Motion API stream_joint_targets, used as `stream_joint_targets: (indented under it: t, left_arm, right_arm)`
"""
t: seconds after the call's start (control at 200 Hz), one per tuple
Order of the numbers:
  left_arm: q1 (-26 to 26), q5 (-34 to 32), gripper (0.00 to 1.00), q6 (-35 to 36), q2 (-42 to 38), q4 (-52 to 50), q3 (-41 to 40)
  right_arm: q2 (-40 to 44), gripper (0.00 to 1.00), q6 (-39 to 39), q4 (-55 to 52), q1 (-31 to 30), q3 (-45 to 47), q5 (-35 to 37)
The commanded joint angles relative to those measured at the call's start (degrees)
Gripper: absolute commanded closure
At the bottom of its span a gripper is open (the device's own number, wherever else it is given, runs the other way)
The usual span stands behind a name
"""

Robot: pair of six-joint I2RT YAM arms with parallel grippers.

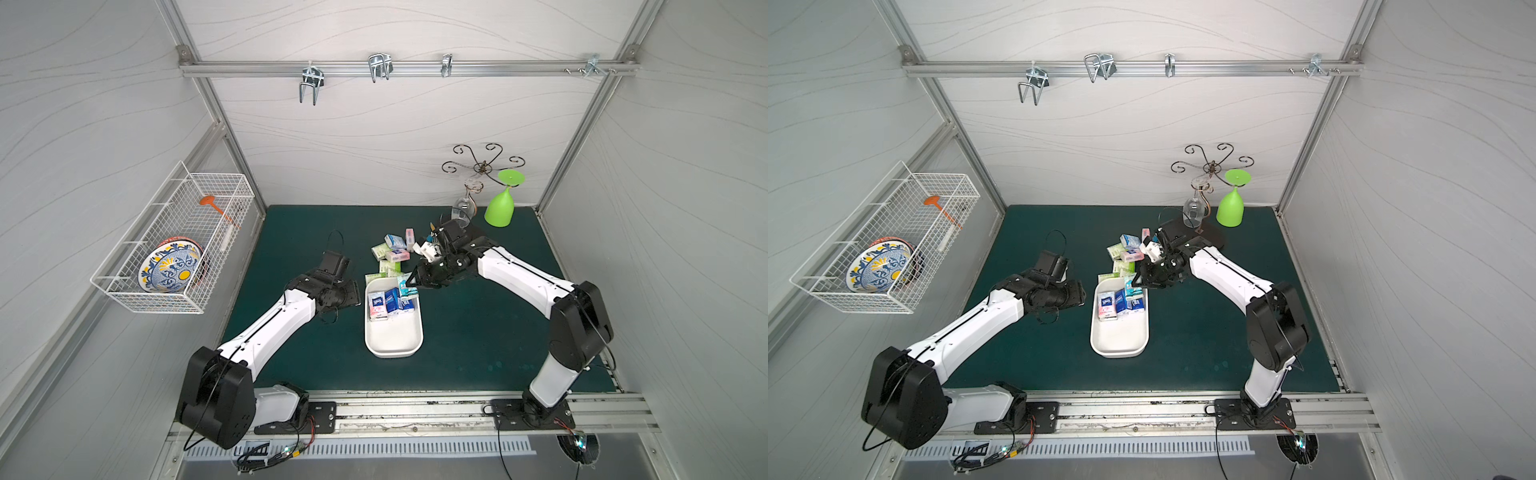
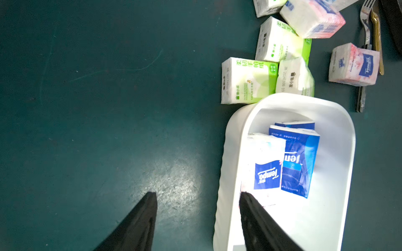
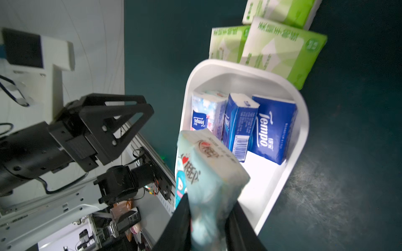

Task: Put the pocket tissues into the storage box
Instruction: Place the pocket tissues in the storage box.

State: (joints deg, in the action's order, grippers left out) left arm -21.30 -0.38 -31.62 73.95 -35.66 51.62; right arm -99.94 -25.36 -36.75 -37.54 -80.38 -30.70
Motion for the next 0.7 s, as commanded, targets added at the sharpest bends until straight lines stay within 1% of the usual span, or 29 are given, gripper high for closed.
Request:
stream_joint_targets:
  t: [0.0,0.175,0.35,0.455,0.575,0.695]
  left_arm:
    - [0.21,0.05,0.35,0.77,-1.26,-0.55,2.44]
    - [0.21,-0.59,0.35,0.77,-2.14,-0.81,1.91]
    - [0.23,-0.85,0.35,0.7,-2.34,-1.05,1.55]
    - [0.21,-0.76,0.35,0.68,-2.33,-0.83,1.38]
    - [0.25,-0.63,0.35,0.63,-2.19,-0.82,1.48]
    - [0.21,-0.76,0.35,0.77,-2.41,-0.99,1.58]
  right_arm:
    - [-2.97,0.7,2.87,-3.03,-1.41,-1.39,1.59]
    - [-6.75,0.7,2.59,-2.62,-1.86,-2.89,4.05]
    - [-7.49,0.71,1.57,-3.24,-1.88,-3.66,10.45]
    - [-7.85,0.7,1.11,-3.13,-2.14,-4.2,12.5]
    - [-9.17,0.64,1.33,-4.05,-2.79,-5.57,13.15]
    - [-8.91,0.56,1.98,-5.04,-3.73,-6.14,15.58]
